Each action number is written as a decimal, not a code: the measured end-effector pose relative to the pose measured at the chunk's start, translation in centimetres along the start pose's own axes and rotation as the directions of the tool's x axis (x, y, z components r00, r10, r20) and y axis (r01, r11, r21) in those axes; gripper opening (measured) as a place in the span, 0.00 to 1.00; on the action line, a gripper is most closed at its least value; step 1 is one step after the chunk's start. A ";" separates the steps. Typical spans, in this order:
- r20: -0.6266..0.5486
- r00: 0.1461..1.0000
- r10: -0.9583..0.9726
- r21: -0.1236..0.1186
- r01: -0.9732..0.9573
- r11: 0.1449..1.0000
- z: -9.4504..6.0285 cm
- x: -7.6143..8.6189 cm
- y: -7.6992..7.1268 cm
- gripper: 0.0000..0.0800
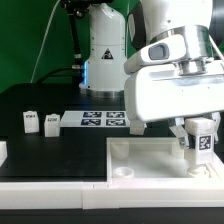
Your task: Assemble one leg
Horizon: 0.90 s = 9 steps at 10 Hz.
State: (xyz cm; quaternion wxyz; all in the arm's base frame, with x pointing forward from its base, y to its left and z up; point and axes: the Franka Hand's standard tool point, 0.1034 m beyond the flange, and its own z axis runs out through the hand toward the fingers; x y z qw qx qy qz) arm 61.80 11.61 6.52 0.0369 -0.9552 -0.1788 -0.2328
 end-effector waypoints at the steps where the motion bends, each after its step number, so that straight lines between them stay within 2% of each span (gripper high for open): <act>1: 0.006 1.000 0.002 0.002 -0.002 1.000 0.4 -0.4 0.0 0.34; 6: 0.004 1.000 0.004 0.002 -0.004 1.000 0.5 -0.5 -0.1 0.34; 7: 0.004 1.000 0.004 0.002 -0.004 1.000 0.5 -0.5 -0.1 0.41; 8: 0.005 1.000 0.004 0.002 -0.004 1.000 0.5 -0.5 -0.1 0.41; 9: 0.005 1.000 0.004 0.002 -0.004 1.000 0.5 -0.5 -0.1 0.67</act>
Offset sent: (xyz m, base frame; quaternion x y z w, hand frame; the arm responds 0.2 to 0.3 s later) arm -0.0011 -0.0007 -0.0010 0.0116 -0.0085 0.0030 0.9999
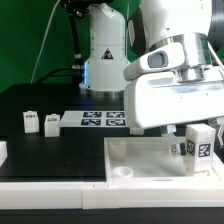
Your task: Assemble one leg
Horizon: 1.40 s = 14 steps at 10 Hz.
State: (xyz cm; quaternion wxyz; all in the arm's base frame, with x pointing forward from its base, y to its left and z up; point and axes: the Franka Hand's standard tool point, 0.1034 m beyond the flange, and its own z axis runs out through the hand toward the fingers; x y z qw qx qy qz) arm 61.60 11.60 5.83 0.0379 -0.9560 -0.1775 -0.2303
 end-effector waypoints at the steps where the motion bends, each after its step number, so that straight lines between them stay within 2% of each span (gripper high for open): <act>1: 0.000 1.000 0.000 0.000 0.000 1.000 0.0 0.0 0.0 0.77; 4: 0.000 1.000 0.000 0.000 0.000 1.000 0.0 0.0 0.0 0.81; 7: 0.022 1.000 0.001 0.004 -0.001 1.000 -1.9 1.4 0.1 0.81; 8: 0.067 0.998 -0.003 0.018 0.002 1.000 -2.4 1.6 -0.1 0.81; 9: 0.051 0.999 -0.005 0.014 0.004 1.000 -2.5 1.9 0.0 0.81; 10: 0.090 0.996 0.000 0.026 -0.002 1.000 -2.3 1.4 -0.3 0.81; 11: 0.183 0.983 0.003 0.055 -0.013 0.998 -2.3 1.1 -1.0 0.81; 12: 0.254 0.967 0.015 0.071 -0.034 0.997 -2.4 1.2 -1.3 0.81; 13: 0.363 0.930 0.049 0.070 -0.080 0.994 -2.5 0.8 -1.3 0.81; 14: 0.407 0.912 0.054 0.067 -0.089 0.994 -2.5 1.1 -1.2 0.81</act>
Offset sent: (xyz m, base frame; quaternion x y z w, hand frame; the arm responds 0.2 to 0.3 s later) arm 0.0000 0.0000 0.0000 0.0000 0.0000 0.0000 1.0000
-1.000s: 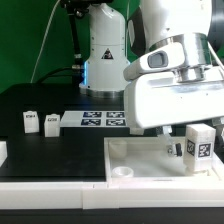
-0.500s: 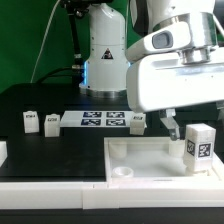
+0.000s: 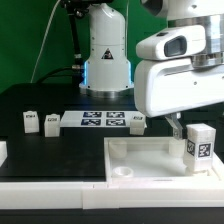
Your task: Assemble one leg
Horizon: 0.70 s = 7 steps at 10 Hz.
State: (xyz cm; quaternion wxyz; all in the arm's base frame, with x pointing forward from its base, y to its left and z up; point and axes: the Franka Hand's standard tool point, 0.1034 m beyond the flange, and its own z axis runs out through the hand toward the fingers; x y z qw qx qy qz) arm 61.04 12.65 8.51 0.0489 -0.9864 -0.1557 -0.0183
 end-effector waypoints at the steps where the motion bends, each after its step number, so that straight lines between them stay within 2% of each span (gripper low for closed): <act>1: 0.074 0.997 -0.007 0.013 0.006 1.000 0.1 -0.2 -0.1 0.81; 2: 0.033 0.999 -0.008 0.007 0.008 1.000 0.1 0.6 0.3 0.81; 7: 0.014 0.999 -0.028 0.006 0.028 1.000 0.2 0.8 0.7 0.78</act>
Offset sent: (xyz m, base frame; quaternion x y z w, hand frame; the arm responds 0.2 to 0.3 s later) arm 0.0069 -0.0066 0.0003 -0.0185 0.0372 -0.0160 0.9990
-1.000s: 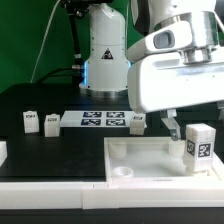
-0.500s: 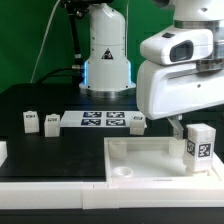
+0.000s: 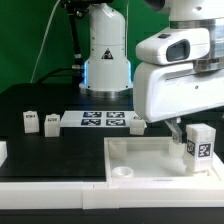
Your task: Assemble one leg
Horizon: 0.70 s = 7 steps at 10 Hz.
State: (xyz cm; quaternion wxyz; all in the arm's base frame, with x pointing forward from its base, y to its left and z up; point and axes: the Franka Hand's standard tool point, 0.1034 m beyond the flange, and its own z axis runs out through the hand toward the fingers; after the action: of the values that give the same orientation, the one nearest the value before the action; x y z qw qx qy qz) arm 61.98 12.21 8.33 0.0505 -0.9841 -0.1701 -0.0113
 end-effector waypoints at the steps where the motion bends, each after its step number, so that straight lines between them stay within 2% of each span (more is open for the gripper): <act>1: 0.000 1.000 0.000 0.000 0.000 1.000 0.0 0.0 0.0 0.57; 2: 0.000 1.000 0.000 0.000 0.000 1.000 0.0 0.0 0.0 0.57; 3: -0.002 1.000 0.001 -0.001 -0.001 1.000 -0.1 0.1 0.1 0.38; 7: -0.003 0.998 0.057 0.003 -0.057 0.998 -0.1 0.1 0.1 0.38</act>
Offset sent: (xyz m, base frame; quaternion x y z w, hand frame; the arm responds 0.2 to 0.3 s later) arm 0.0000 0.0000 0.0000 0.0000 0.0000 0.0000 1.0000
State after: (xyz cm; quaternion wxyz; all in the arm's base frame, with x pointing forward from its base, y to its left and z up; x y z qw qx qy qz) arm 62.10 12.09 8.40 0.0524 -0.9884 -0.1419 -0.0112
